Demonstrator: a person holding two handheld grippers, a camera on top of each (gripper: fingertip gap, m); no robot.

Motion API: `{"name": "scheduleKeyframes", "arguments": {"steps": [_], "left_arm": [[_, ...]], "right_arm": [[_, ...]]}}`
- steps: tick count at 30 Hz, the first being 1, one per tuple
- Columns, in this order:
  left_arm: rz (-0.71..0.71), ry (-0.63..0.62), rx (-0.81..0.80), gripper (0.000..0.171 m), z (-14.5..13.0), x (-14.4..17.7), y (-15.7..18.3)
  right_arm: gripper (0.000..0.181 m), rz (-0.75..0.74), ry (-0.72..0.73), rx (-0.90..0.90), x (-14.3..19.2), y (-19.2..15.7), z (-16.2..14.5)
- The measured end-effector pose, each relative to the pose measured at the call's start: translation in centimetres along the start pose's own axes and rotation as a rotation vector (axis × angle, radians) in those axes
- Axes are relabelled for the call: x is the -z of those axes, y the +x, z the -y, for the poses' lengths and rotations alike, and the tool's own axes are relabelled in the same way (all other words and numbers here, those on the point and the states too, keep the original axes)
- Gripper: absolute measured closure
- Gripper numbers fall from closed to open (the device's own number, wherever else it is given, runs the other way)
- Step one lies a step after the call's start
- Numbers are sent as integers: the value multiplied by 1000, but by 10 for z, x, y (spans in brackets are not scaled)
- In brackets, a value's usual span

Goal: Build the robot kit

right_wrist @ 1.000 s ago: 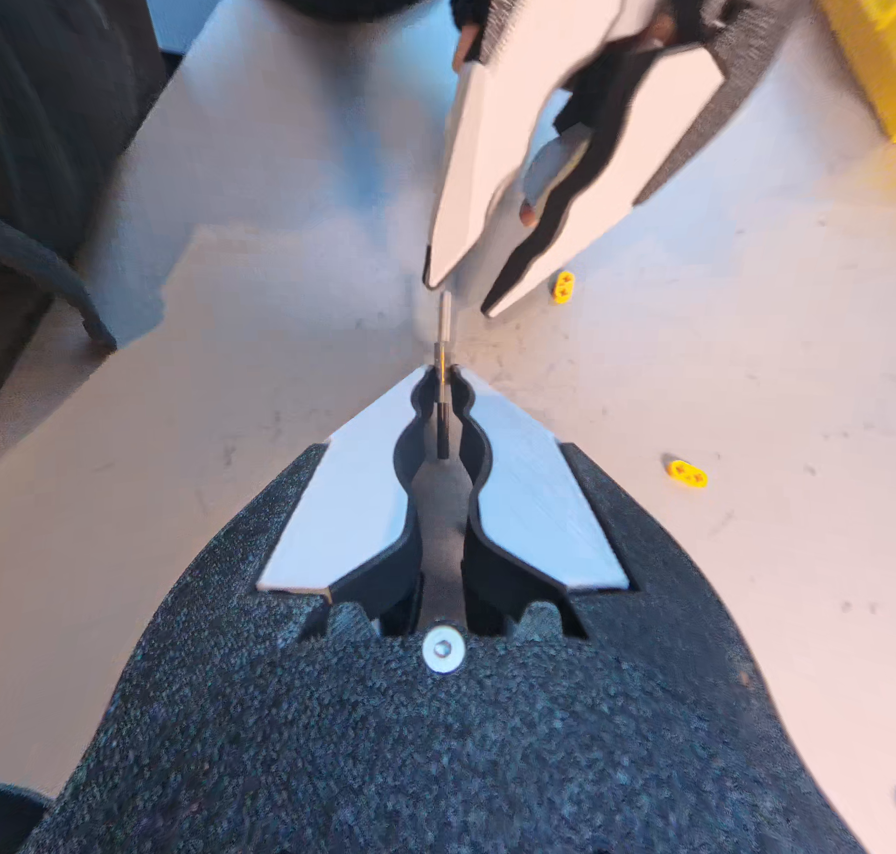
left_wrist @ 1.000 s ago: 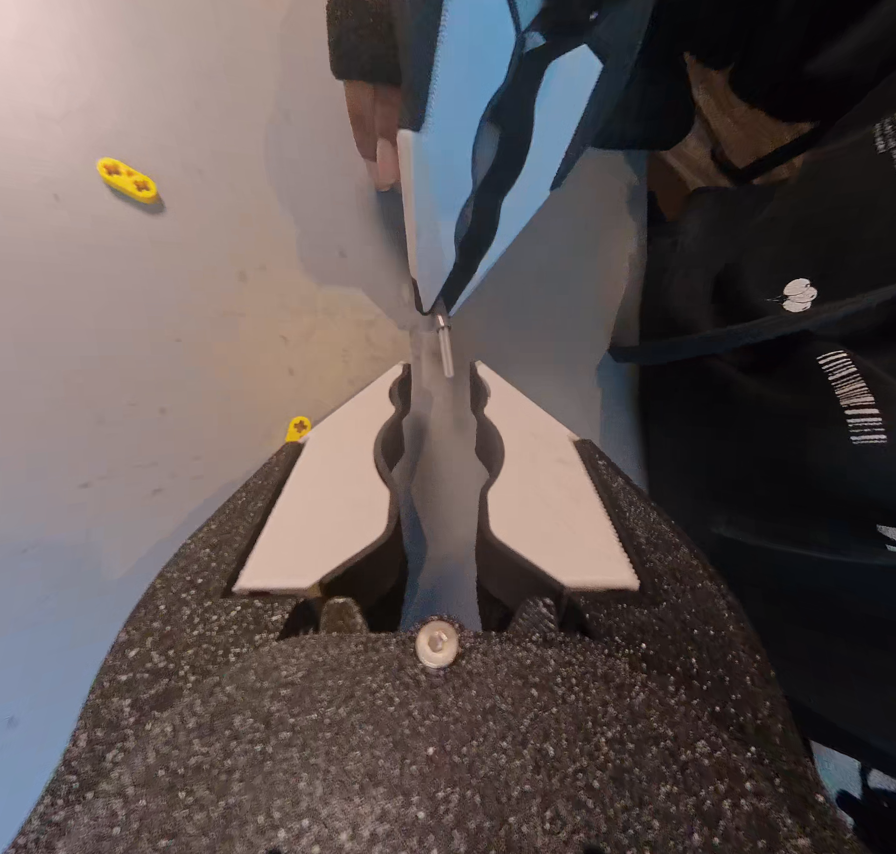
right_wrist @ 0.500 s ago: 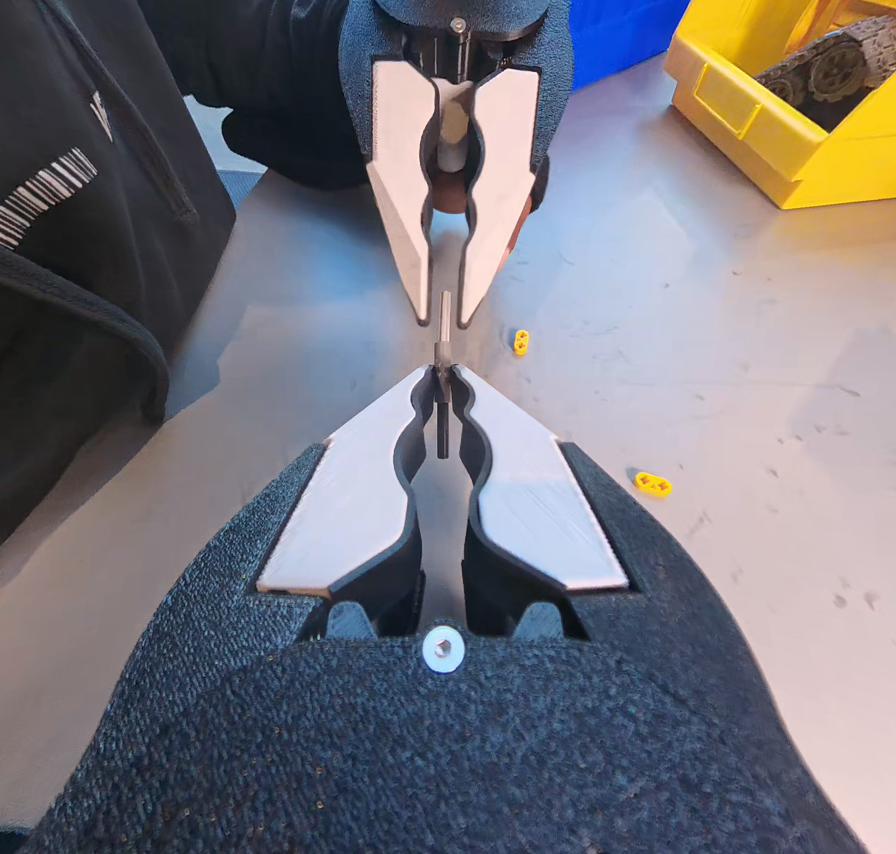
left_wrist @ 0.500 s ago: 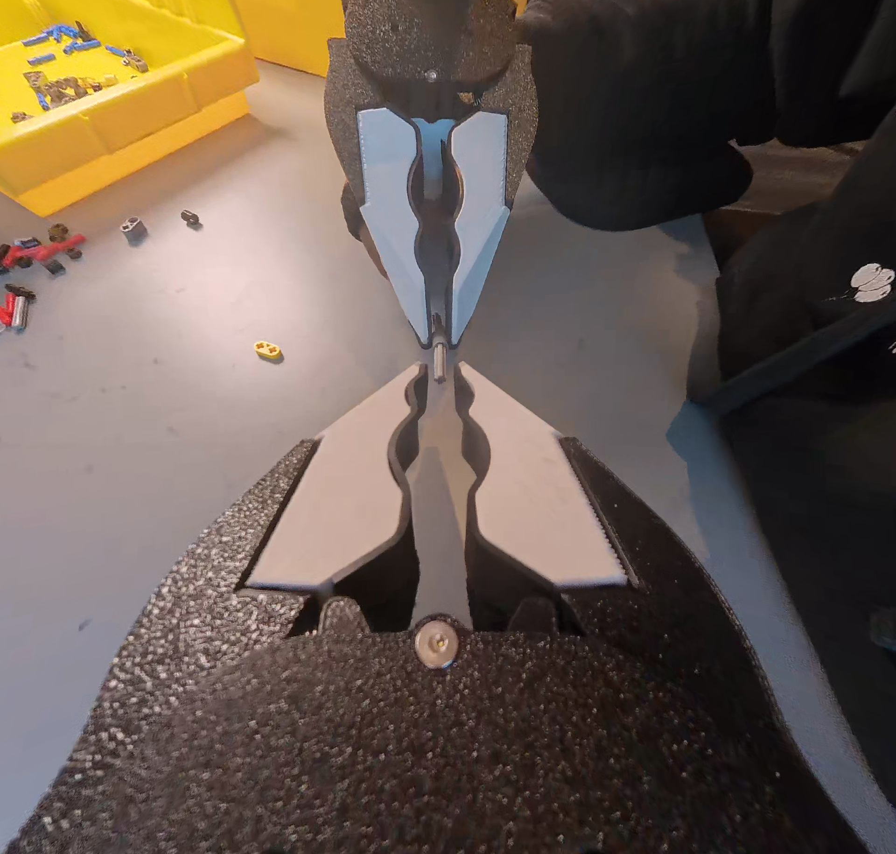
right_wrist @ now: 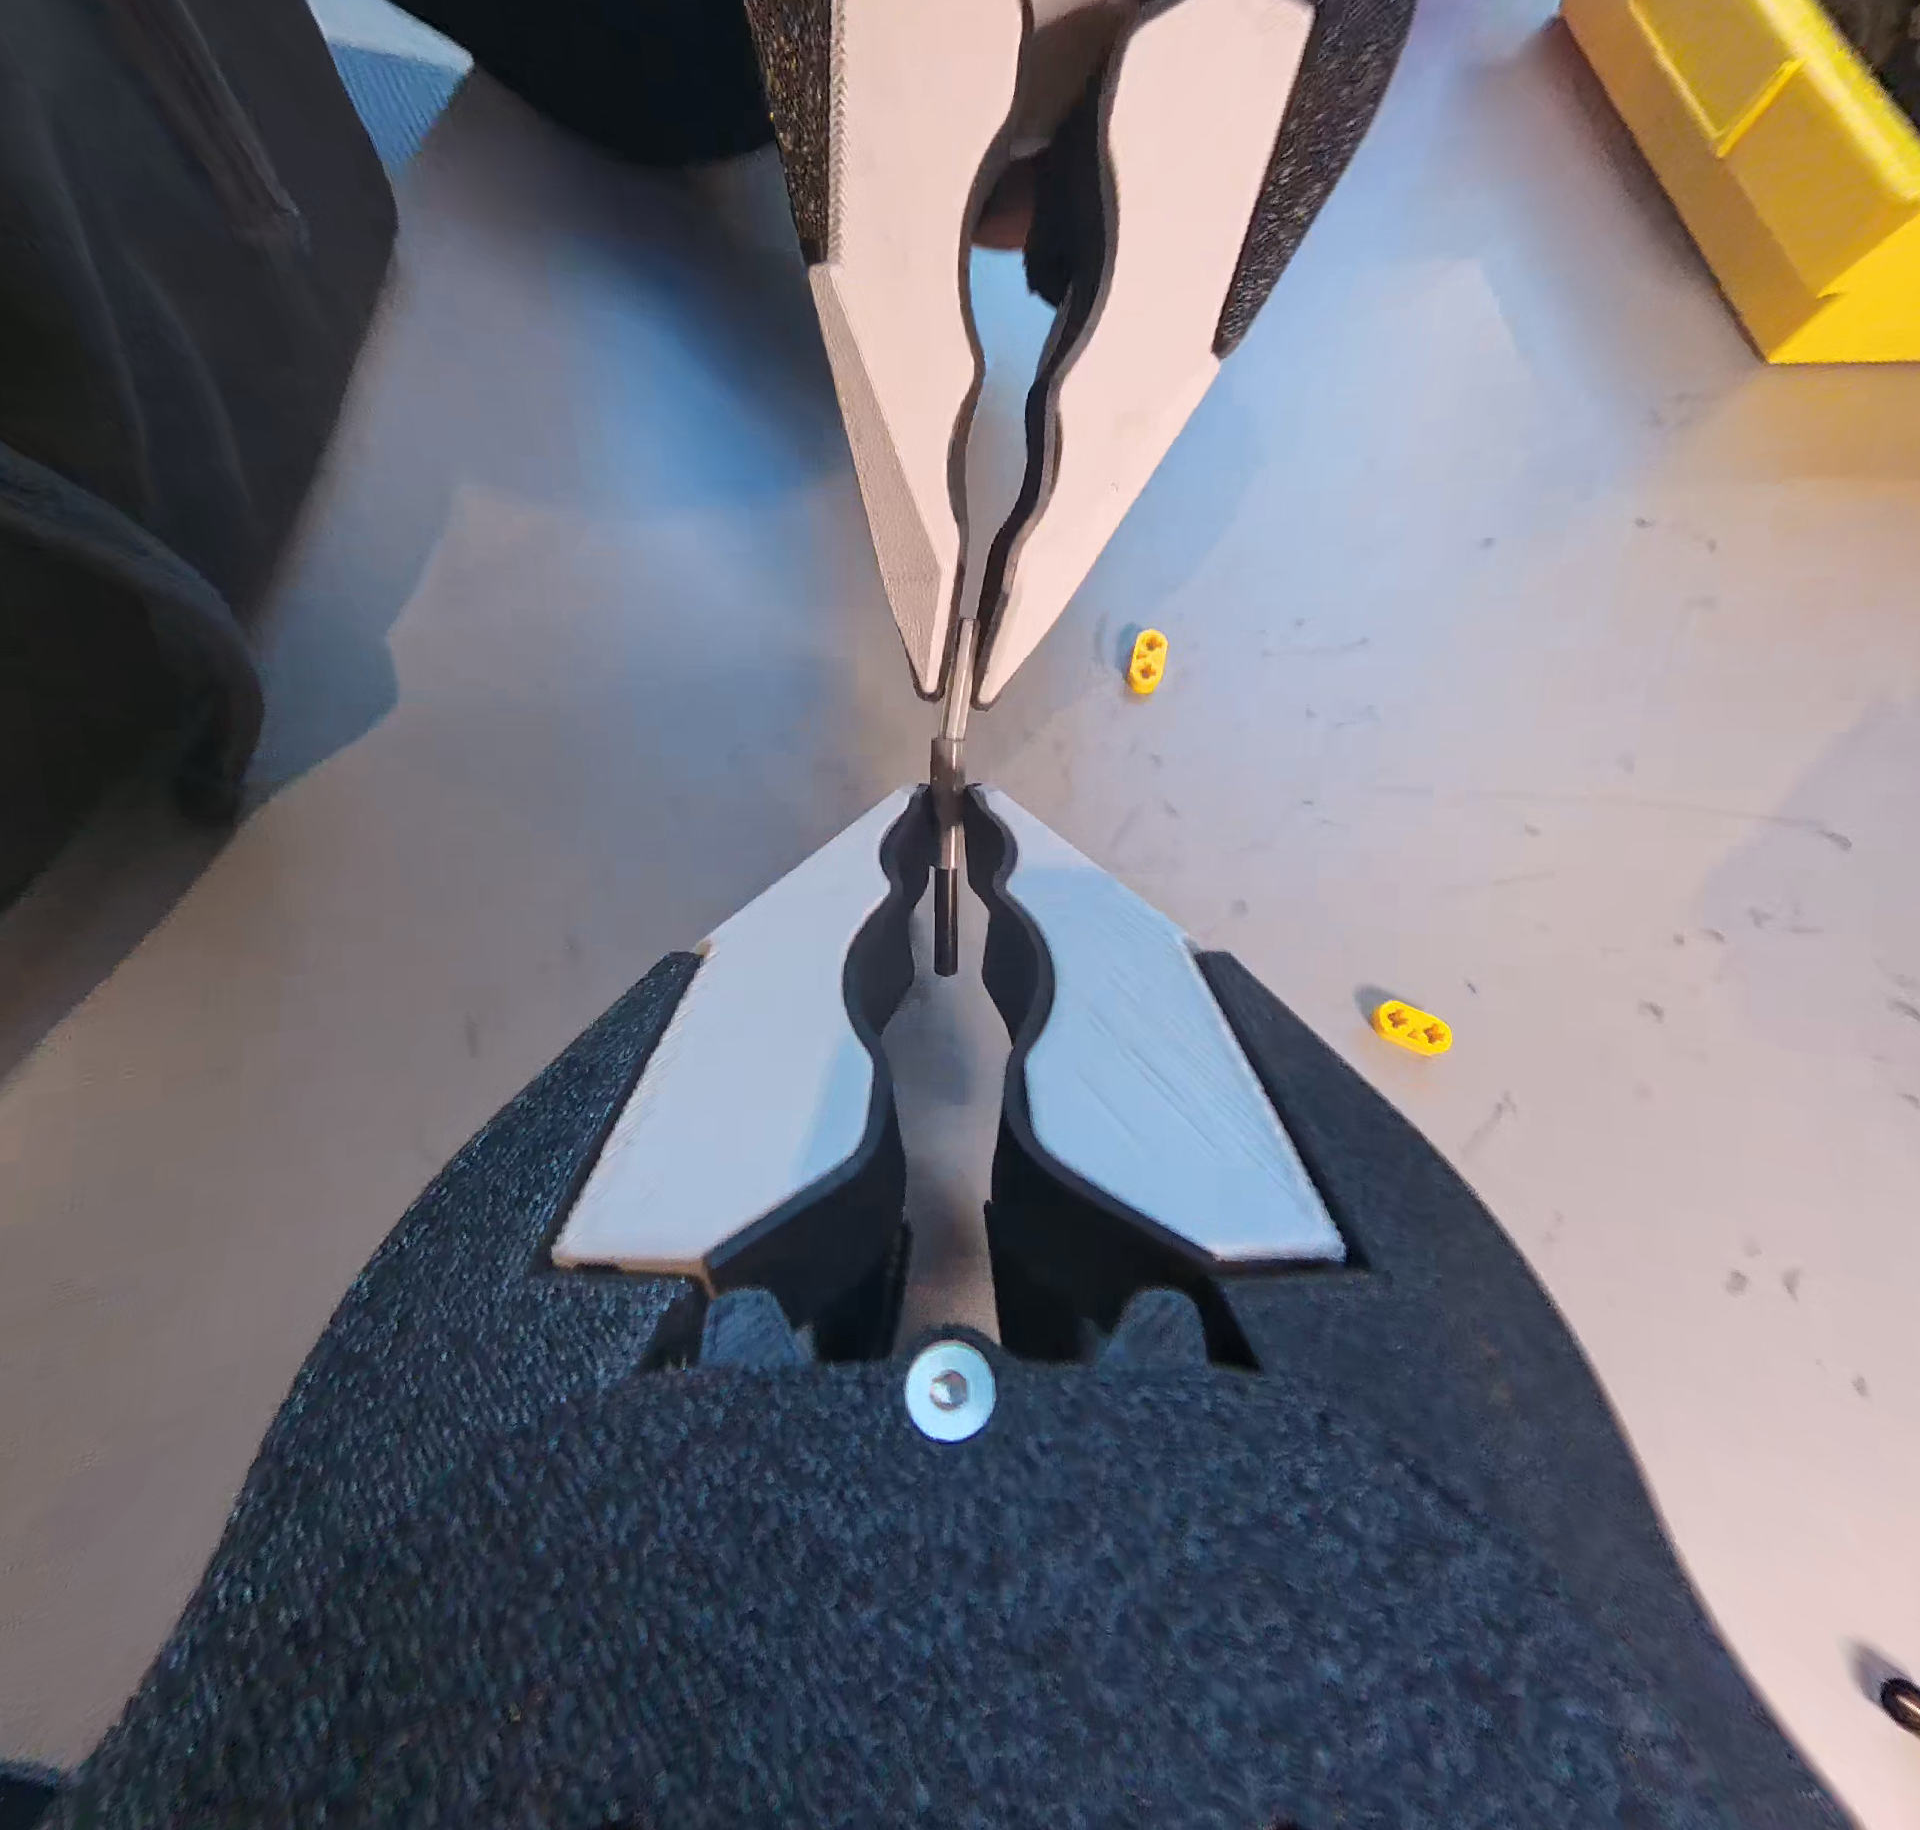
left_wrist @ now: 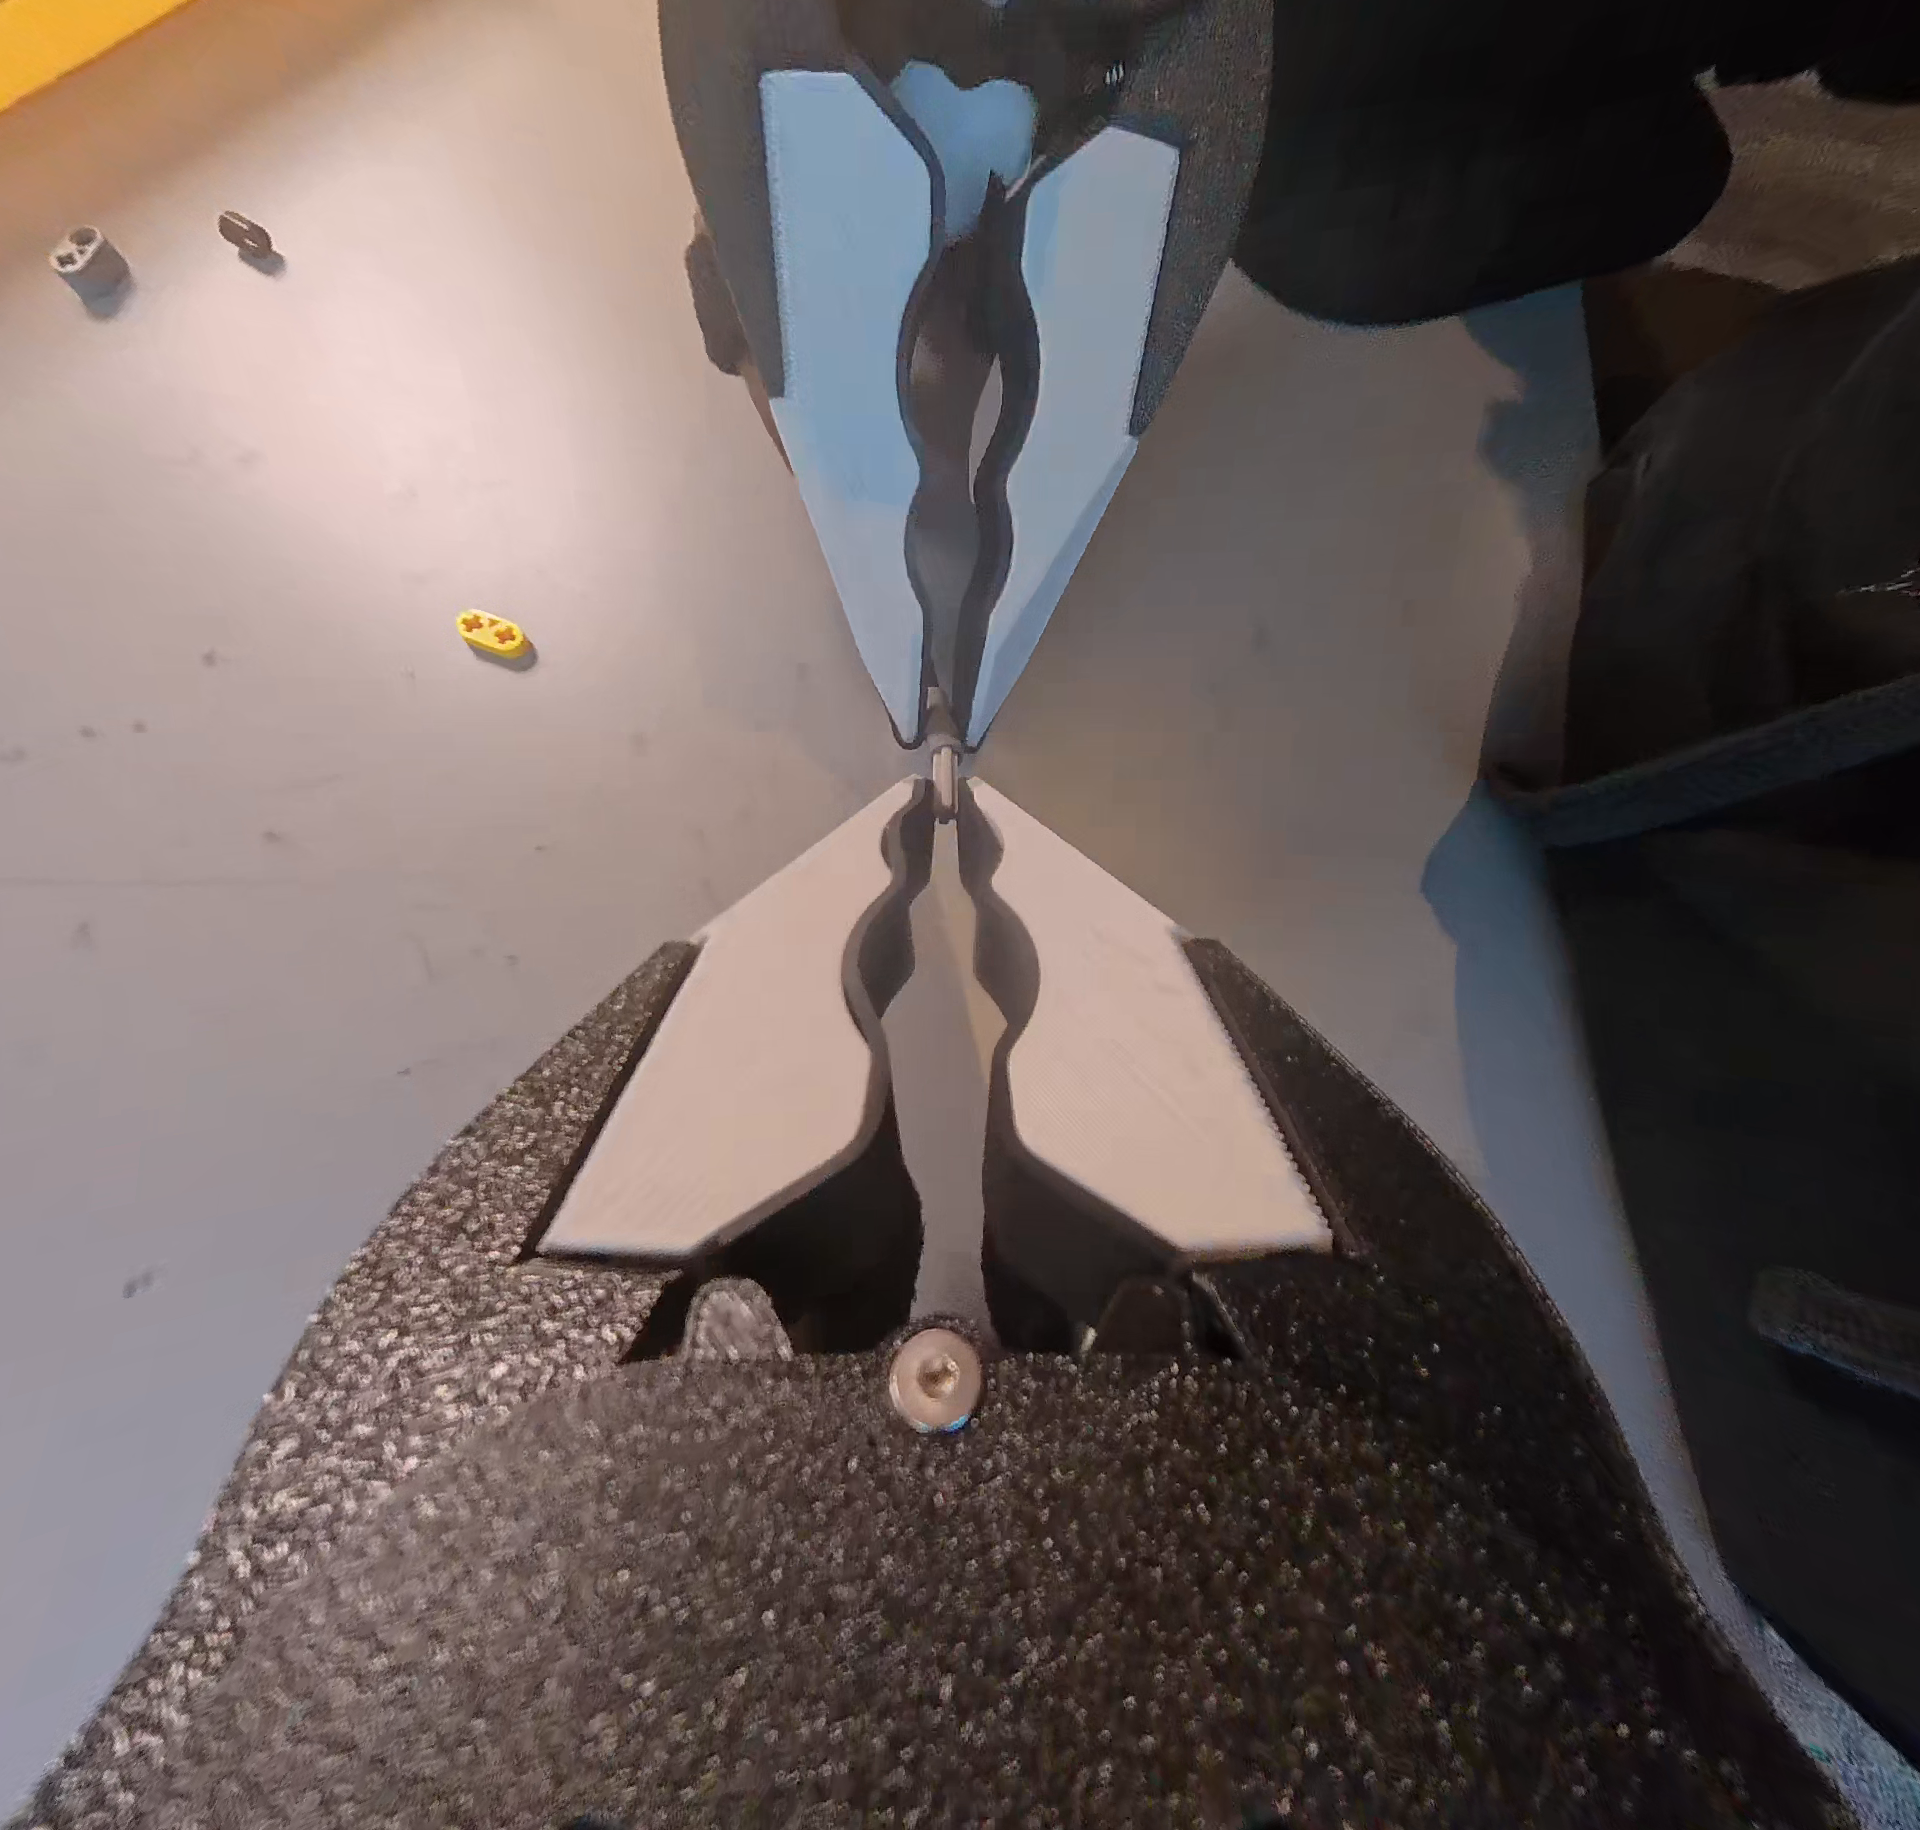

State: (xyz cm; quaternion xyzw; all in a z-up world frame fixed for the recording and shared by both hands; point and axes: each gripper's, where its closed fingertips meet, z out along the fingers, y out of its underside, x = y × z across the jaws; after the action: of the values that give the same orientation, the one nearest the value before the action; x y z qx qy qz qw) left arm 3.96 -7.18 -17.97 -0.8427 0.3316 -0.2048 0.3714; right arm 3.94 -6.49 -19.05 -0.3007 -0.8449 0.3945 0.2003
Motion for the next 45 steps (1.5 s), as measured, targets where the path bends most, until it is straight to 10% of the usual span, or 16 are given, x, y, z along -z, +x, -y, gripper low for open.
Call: {"name": "scheduleKeyframes", "arguments": {"steps": [21, 39, 45], "left_arm": [[82, 18, 55, 170, -11, -14, -9], [4, 194, 84, 168, 12, -1, -16], [-72, 428, 193, 142, 34, 27, -24]], "right_arm": [[178, -76, -146, -86, -5, 6, -14], [176, -114, 23, -94, 8, 20, 5], [175, -135, 350, -221, 32, 37, 40]]}}
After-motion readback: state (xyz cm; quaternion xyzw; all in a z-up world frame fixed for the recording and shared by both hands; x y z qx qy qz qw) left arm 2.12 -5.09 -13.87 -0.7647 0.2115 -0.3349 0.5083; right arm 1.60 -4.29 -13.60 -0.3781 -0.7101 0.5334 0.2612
